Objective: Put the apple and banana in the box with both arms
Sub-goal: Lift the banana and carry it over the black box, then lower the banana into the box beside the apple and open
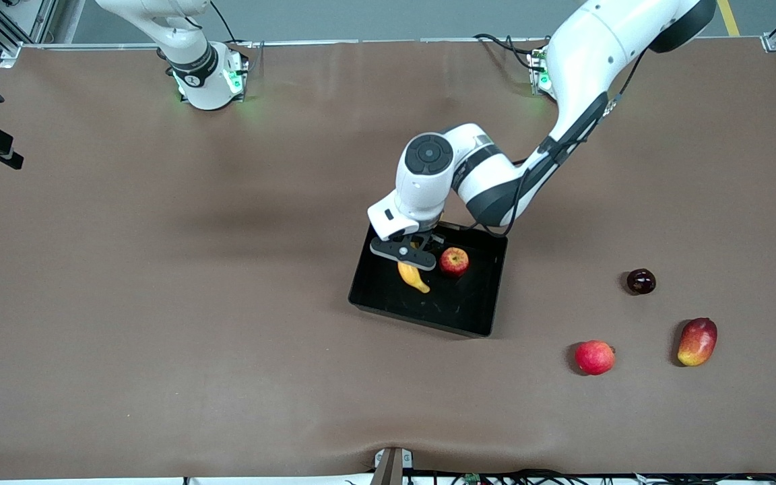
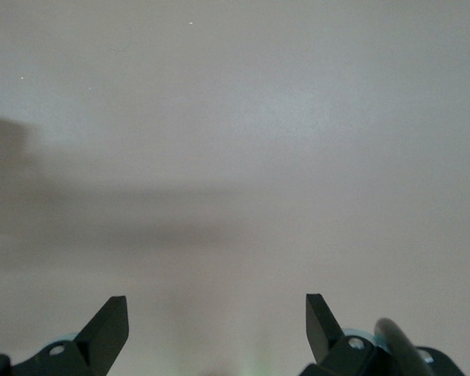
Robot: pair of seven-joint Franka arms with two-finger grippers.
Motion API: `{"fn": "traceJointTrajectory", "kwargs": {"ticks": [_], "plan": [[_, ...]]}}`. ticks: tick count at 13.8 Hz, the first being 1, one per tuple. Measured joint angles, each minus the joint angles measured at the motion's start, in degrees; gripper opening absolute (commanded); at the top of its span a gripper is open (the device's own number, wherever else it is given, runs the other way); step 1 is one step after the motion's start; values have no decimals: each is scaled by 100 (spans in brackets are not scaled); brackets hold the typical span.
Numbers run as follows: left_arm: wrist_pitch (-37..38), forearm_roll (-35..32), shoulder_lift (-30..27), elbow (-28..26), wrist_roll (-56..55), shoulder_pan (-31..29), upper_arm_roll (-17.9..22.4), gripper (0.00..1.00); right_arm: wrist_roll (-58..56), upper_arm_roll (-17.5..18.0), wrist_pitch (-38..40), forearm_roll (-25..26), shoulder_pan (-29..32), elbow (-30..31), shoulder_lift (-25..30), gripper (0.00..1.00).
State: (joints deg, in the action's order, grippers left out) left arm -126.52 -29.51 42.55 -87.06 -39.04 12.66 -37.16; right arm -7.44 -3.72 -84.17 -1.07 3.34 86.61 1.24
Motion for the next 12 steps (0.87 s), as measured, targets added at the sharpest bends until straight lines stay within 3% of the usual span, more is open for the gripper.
{"fn": "traceJointTrajectory", "kwargs": {"ticks": [5,12], "plan": [[-113,-2,117,198,-39,697,726,0,0,-1,3,0,4,0,-1,100],[-637,-15,512,276,-39,826,929,0,0,-3,3,0,6,1,-2,100]]}}
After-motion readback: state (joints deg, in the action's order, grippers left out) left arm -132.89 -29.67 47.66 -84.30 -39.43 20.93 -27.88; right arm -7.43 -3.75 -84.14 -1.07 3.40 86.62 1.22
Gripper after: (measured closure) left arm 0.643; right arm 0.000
